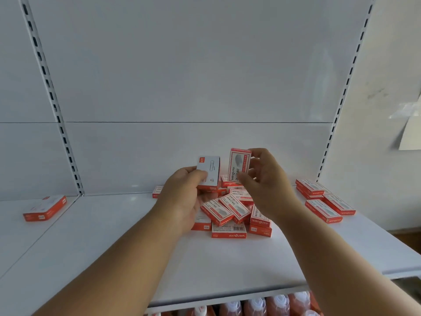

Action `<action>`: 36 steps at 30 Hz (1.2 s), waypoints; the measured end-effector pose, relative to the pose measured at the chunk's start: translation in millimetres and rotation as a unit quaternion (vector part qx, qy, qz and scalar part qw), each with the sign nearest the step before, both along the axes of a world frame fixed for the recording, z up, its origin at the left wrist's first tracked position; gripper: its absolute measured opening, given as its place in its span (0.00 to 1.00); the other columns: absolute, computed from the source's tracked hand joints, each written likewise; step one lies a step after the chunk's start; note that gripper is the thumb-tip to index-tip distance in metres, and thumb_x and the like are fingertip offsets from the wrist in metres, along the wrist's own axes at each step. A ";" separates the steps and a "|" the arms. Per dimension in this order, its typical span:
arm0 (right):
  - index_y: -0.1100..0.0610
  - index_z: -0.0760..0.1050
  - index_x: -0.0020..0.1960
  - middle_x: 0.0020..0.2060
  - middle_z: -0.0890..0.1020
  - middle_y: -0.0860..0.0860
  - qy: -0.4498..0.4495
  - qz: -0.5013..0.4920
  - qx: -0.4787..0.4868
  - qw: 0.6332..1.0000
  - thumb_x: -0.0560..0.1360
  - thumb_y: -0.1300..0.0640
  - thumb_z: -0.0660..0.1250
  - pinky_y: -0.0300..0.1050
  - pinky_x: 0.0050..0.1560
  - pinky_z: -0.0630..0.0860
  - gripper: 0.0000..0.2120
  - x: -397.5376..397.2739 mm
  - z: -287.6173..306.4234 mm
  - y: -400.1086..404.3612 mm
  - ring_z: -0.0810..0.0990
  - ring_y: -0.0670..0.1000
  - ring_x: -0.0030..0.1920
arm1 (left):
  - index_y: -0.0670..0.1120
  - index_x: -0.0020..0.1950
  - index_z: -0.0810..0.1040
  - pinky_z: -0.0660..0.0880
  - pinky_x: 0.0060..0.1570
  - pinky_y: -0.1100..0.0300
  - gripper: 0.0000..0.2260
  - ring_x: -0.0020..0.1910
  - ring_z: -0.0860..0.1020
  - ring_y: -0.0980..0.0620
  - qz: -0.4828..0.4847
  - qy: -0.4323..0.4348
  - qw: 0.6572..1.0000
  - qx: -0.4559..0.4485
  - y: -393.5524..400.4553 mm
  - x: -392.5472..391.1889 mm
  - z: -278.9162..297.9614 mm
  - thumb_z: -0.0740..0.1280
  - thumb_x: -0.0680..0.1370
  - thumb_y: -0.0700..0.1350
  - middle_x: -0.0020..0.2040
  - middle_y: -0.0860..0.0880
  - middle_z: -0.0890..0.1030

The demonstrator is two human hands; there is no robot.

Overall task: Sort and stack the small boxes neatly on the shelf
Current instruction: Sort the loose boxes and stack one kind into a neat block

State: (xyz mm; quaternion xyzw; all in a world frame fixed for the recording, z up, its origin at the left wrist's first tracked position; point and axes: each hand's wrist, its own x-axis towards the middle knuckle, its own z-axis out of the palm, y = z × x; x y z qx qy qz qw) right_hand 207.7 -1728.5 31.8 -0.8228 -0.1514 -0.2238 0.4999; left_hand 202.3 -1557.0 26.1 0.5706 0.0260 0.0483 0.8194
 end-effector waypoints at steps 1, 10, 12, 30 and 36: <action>0.42 0.71 0.53 0.46 0.83 0.41 -0.005 -0.016 0.002 1.000 0.77 0.59 0.68 0.38 0.39 0.81 0.13 -2.5 1.4 -7.0 0.83 0.43 0.43 | 0.46 0.55 0.77 0.81 0.34 0.57 0.05 0.41 0.86 0.47 -0.009 -0.003 1.000 0.011 -6.1 -1.5 3.6 0.64 0.81 0.40 0.52 0.42 0.83; 0.55 0.85 0.43 0.36 0.86 0.55 0.129 -0.094 0.196 0.968 0.76 0.64 0.66 0.48 0.35 0.78 0.10 4.5 -0.7 -138.3 0.81 0.54 0.33 | 0.56 0.51 0.74 0.79 0.34 0.66 0.08 0.48 0.82 0.54 -0.025 -0.117 0.938 0.327 -97.1 -6.7 13.7 0.69 0.77 0.44 0.50 0.55 0.83; 0.55 0.84 0.40 0.32 0.86 0.54 0.150 -0.164 0.179 0.958 0.76 0.64 0.65 0.51 0.38 0.80 0.11 15.8 -0.1 -172.8 0.83 0.53 0.31 | 0.52 0.52 0.75 0.81 0.40 0.58 0.08 0.48 0.83 0.51 -0.034 -0.104 0.935 0.336 -127.9 -0.8 17.0 0.71 0.76 0.43 0.50 0.52 0.83; 0.56 0.69 0.37 0.34 0.77 0.51 0.192 -0.250 -0.265 0.911 0.73 0.60 0.67 0.40 0.25 0.63 0.08 96.2 -20.9 -231.7 0.73 0.49 0.31 | 0.51 0.52 0.75 0.78 0.47 0.55 0.07 0.48 0.81 0.49 0.061 0.009 0.920 0.386 -230.8 50.7 -15.3 0.70 0.76 0.47 0.53 0.50 0.83; 0.54 0.75 0.51 0.45 0.76 0.48 -0.015 -0.118 -0.211 0.970 0.75 0.57 0.66 0.41 0.40 0.66 0.06 66.4 -4.6 -190.7 0.73 0.48 0.41 | 0.51 0.50 0.76 0.81 0.51 0.48 0.05 0.49 0.82 0.47 0.094 -0.002 0.931 0.354 -199.9 34.8 -8.0 0.70 0.77 0.42 0.53 0.48 0.84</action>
